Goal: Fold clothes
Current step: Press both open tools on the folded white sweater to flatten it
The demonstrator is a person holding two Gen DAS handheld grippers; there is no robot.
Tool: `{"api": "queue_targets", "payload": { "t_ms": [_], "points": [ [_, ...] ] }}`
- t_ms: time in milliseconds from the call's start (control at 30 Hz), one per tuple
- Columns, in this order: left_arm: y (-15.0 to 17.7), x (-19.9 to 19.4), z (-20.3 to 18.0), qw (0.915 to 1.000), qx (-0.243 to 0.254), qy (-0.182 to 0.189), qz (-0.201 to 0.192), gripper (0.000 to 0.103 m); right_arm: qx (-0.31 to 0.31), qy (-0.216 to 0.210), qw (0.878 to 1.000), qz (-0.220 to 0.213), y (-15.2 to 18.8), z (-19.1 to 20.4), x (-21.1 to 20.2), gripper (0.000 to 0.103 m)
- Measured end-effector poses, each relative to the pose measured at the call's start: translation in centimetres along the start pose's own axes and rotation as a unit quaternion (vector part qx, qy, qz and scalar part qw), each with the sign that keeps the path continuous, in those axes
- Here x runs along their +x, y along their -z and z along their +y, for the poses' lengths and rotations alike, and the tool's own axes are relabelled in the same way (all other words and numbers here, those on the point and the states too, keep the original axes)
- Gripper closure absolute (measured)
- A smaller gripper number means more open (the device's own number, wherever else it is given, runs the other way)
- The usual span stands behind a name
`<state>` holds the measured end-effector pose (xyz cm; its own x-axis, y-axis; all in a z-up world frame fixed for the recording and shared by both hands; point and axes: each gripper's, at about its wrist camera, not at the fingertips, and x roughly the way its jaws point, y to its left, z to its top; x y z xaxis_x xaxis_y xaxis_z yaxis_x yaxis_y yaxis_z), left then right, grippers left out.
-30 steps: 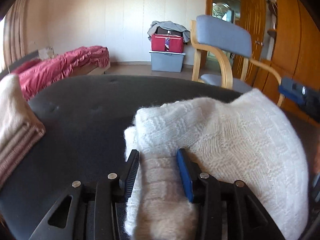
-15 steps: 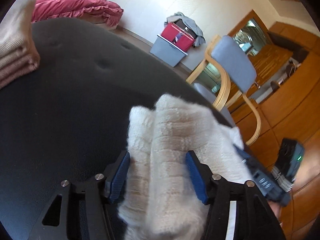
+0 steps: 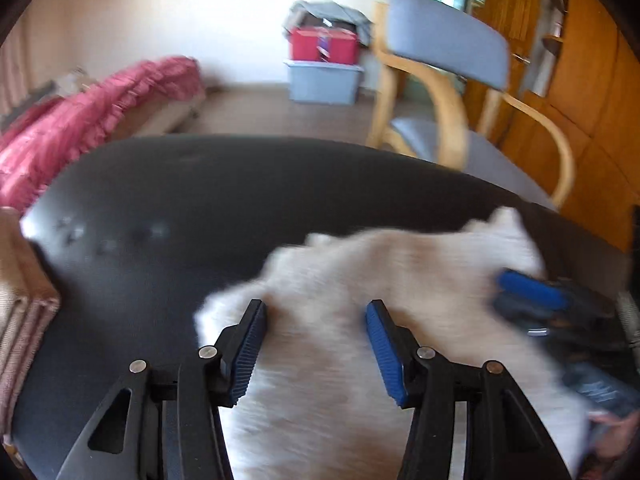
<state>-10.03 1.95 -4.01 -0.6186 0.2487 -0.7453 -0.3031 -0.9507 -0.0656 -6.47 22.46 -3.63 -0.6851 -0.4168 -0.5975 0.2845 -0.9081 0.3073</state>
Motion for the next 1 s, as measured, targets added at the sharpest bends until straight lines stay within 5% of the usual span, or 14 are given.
{"api": "queue_targets", "payload": {
  "t_ms": [200,433,633,800,933,1000],
  "points": [
    [1.8,-0.6,1.7,0.9978,-0.045,0.031,-0.037,0.048,-0.018,0.002,0.999,-0.027,-0.4,1.2,-1.9,0.067],
    [1.6,-0.6,2.6,0.9957,-0.06,0.053,-0.048,0.048,-0.074,-0.105,0.992,-0.011,-0.1,4.5,-4.4,0.067],
    [1.4,-0.4,3.9,0.9925,-0.078,0.08,-0.048,0.048,-0.144,-0.039,0.988,0.031,2.8,6.2,-1.6,0.068],
    [1.1,-2.5,6.5,0.9803,-0.119,0.155,-0.031,0.052,-0.143,-0.041,0.989,0.018,3.0,5.9,-1.4,0.068],
    [3.4,-7.7,6.6,0.972,-0.107,0.181,-0.105,0.05,-0.113,-0.064,0.991,0.013,2.8,4.8,-1.6,0.067],
    [4.2,-7.8,3.8,0.987,-0.027,0.13,-0.091,0.05,-0.11,-0.066,0.992,0.012,2.8,4.8,-1.6,0.066]
  ]
}}
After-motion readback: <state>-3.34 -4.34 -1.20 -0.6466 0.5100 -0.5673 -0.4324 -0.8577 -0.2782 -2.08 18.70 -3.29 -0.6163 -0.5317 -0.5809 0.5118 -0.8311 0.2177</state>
